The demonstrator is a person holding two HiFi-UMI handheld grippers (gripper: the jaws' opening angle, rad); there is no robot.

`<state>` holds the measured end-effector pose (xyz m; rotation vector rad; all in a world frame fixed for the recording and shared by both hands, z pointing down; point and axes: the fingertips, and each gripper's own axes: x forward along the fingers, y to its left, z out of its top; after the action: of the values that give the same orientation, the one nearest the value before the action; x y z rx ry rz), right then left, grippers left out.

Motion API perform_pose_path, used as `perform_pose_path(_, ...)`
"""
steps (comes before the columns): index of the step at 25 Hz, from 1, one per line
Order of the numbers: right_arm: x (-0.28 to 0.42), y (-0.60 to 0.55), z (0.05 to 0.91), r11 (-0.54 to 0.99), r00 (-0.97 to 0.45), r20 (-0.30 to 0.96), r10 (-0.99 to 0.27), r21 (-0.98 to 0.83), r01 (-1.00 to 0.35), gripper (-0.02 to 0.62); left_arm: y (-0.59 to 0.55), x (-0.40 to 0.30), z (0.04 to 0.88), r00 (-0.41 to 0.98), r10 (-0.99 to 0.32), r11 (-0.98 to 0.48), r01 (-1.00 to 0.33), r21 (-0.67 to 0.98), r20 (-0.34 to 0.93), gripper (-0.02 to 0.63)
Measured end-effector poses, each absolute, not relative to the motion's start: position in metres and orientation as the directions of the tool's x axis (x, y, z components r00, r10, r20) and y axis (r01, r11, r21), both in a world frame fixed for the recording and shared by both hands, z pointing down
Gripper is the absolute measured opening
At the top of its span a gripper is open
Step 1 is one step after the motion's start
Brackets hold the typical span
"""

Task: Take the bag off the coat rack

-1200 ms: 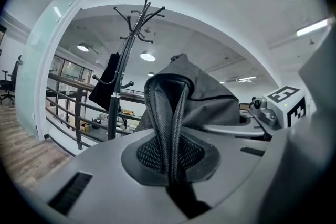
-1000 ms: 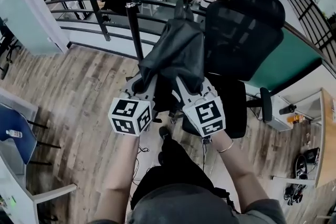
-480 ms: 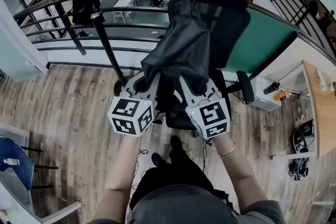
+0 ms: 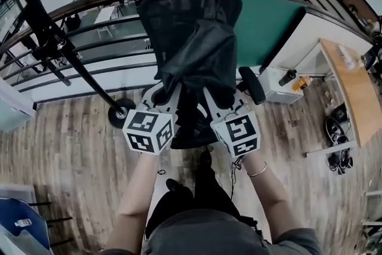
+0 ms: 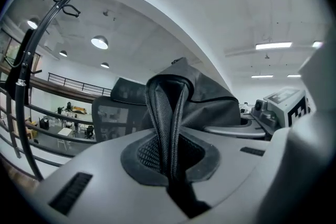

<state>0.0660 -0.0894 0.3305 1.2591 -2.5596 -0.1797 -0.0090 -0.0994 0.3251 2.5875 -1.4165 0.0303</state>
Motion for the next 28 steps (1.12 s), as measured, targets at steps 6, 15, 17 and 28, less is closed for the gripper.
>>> perform_pose_path(6,0.126,-0.12,0.357,0.579,-0.535,0.232,-0.812,0.208,-0.789,0.029,-0.134,0.051,0.353,0.587,-0.796,-0.561,-0.807,0.182,0.149,0.04)
perform_pose_path(15,0.175,-0.172,0.401,0.577,-0.524,0.292,-0.8,0.135,-0.806,0.029,-0.185,0.1,0.396,0.582,-0.78,-0.542,-0.812,0.218,0.228,0.04)
perform_pose_path(17,0.184,-0.183,0.412,0.576,-0.523,0.306,-0.795,0.111,-0.81,0.028,-0.196,0.108,0.407,0.576,-0.779,-0.533,-0.816,0.223,0.246,0.04)
perform_pose_path(28,0.218,-0.237,0.473,0.573,-0.52,0.387,-0.762,0.026,-0.819,0.028,-0.247,0.14,0.468,0.555,-0.76,-0.487,-0.831,0.268,0.338,0.04)
